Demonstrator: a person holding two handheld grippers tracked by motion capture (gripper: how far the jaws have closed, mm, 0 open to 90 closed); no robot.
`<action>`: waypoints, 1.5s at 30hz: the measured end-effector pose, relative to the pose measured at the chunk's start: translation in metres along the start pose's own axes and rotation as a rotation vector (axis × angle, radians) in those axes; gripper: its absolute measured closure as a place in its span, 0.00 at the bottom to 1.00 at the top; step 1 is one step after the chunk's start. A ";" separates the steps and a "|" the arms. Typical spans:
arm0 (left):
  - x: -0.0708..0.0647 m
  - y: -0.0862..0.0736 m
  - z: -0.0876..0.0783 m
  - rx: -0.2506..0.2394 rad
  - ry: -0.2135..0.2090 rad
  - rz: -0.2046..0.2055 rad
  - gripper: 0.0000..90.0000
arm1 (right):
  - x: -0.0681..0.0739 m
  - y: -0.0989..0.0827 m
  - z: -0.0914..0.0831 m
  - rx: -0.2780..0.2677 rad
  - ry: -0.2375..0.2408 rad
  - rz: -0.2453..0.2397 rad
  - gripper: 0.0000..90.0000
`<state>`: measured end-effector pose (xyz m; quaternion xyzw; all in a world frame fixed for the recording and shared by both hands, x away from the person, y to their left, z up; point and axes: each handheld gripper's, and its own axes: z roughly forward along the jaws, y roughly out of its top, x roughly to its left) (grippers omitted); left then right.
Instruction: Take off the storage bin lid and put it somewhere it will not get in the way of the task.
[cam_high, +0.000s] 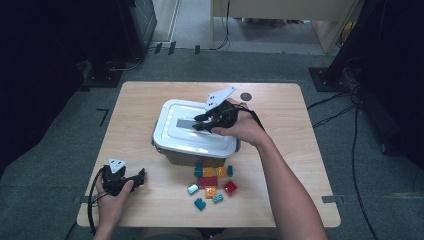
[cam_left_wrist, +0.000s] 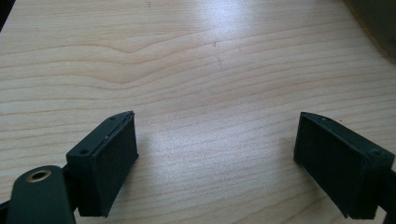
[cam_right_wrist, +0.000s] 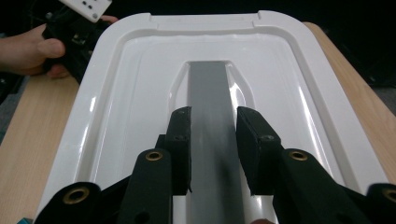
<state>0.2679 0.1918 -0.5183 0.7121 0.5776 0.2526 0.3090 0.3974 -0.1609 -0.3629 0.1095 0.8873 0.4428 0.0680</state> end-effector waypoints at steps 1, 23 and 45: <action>0.000 0.000 0.000 0.000 0.000 0.000 0.15 | -0.001 0.000 -0.003 -0.003 -0.011 0.010 0.76; 0.000 0.000 0.000 0.000 -0.001 -0.002 0.15 | -0.008 -0.043 -0.069 -0.067 -0.216 0.206 0.76; 0.000 0.000 0.000 0.001 -0.001 -0.001 0.15 | -0.020 -0.101 -0.106 -0.094 -0.449 0.405 0.76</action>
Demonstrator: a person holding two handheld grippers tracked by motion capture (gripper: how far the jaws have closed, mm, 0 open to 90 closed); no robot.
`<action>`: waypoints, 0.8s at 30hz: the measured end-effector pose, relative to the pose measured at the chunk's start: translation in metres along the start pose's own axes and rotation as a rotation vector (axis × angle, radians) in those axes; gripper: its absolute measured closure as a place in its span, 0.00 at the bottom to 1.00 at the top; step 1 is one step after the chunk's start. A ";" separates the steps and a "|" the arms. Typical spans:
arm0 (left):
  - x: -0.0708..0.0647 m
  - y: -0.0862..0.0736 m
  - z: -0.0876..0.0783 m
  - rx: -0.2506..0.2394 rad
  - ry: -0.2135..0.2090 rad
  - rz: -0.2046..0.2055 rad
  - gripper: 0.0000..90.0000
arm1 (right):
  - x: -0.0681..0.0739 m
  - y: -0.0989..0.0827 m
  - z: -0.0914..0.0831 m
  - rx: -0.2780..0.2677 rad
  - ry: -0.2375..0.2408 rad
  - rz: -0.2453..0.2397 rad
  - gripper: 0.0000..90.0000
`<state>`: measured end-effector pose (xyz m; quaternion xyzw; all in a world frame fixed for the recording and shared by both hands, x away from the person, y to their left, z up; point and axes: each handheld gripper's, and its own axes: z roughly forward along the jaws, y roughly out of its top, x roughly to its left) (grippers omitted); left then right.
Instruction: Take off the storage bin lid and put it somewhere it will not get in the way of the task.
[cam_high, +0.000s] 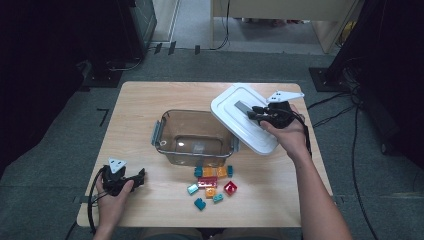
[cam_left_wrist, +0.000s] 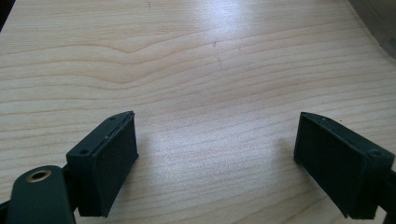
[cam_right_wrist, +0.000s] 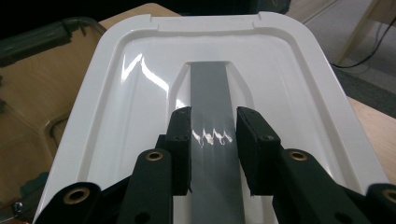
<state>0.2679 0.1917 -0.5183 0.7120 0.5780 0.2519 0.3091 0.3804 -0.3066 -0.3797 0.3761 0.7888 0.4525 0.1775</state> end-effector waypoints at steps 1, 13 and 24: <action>0.000 0.000 0.000 0.000 0.000 0.000 0.15 | -0.002 -0.002 -0.001 -0.002 -0.010 0.007 0.76; 0.000 0.000 0.000 -0.001 0.000 -0.001 0.15 | -0.024 -0.025 -0.008 -0.008 -0.130 0.110 0.76; 0.000 0.000 0.000 0.000 0.000 -0.001 0.15 | -0.038 -0.035 -0.009 -0.008 -0.202 0.164 0.76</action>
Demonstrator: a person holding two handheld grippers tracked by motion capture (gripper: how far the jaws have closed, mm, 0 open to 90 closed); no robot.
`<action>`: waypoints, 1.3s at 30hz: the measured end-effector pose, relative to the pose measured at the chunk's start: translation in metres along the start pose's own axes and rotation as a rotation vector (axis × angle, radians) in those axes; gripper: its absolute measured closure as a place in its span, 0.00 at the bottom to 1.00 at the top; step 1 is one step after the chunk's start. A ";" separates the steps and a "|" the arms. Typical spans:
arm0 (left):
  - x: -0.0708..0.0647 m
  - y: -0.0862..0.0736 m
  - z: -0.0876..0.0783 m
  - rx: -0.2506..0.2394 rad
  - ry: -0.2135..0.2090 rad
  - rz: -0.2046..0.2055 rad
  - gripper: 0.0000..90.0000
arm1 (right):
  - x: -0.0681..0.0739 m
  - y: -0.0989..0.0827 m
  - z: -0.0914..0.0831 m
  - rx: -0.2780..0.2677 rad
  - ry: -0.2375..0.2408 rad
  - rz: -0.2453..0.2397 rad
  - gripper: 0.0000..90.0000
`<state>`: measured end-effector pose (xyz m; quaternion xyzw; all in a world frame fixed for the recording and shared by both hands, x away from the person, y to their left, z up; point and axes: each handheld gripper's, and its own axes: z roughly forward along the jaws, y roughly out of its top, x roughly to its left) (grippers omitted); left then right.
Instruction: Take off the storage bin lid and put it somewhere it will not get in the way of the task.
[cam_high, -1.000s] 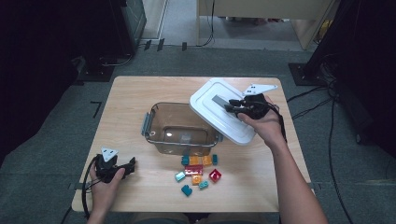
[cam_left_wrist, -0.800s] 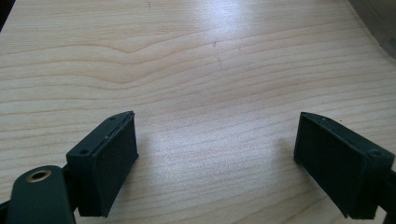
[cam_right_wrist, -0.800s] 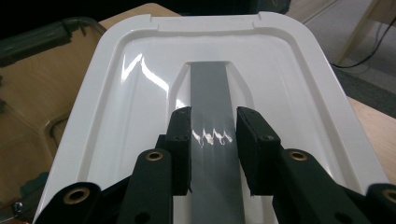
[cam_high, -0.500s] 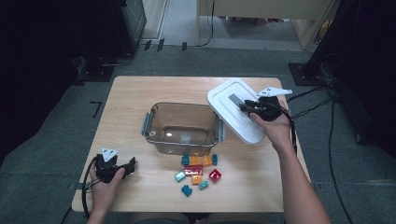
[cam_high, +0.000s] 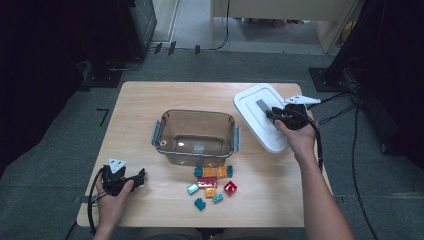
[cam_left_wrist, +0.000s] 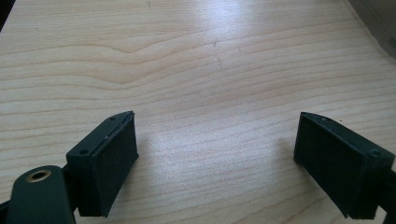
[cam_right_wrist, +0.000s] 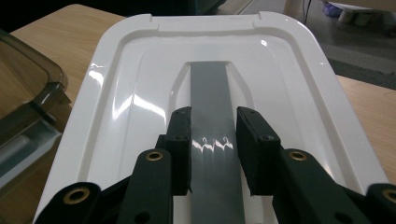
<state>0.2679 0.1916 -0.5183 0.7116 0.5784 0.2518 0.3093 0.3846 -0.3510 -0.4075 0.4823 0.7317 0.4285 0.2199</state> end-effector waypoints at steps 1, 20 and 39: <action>0.000 0.000 0.000 0.000 0.000 0.000 0.15 | -0.001 -0.001 0.001 0.000 -0.008 0.005 0.76; 0.000 0.000 0.000 0.000 0.000 0.001 0.15 | -0.024 -0.046 0.028 0.075 -0.113 0.110 0.76; 0.000 0.000 0.000 -0.001 -0.004 0.003 0.15 | -0.028 -0.094 0.045 0.098 -0.145 0.147 0.75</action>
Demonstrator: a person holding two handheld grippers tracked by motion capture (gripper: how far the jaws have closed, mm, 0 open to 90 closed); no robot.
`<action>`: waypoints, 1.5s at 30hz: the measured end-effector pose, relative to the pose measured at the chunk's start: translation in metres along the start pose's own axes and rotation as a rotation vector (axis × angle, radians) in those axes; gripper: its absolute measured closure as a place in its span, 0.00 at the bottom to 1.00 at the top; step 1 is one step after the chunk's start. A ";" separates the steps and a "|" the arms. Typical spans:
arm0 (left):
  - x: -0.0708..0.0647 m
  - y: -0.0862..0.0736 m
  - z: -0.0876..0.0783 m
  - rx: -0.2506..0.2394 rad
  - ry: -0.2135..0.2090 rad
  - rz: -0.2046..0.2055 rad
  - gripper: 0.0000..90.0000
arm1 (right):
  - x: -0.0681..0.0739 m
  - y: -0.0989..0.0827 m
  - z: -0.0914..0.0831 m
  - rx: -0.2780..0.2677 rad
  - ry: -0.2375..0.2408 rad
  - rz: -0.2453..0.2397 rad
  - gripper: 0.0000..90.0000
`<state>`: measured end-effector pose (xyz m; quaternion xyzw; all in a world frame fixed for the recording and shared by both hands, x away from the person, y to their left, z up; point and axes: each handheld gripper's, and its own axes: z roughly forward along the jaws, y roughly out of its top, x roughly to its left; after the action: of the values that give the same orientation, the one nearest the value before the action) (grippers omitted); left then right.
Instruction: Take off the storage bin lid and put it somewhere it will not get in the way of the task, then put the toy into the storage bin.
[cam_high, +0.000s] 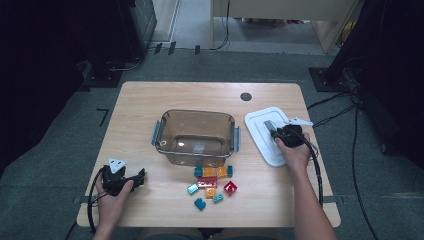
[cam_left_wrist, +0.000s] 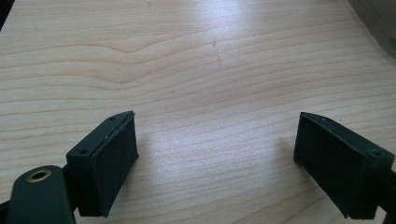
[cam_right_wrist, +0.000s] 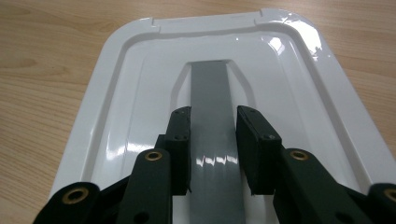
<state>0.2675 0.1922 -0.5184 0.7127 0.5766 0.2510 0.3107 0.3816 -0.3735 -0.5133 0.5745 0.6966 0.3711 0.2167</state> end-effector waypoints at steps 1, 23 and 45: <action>0.000 0.000 0.000 -0.001 -0.001 0.000 0.15 | -0.001 -0.001 0.000 -0.008 0.006 0.024 0.75; 0.000 0.000 0.000 -0.001 -0.004 0.004 0.15 | 0.020 -0.004 -0.039 -0.012 0.196 0.032 0.02; 0.000 0.000 0.000 0.000 -0.004 0.004 0.15 | 0.096 -0.065 -0.108 -0.027 0.139 -0.016 0.01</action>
<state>0.2673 0.1922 -0.5184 0.7143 0.5747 0.2503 0.3114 0.2377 -0.3140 -0.4828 0.5386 0.7096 0.4178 0.1784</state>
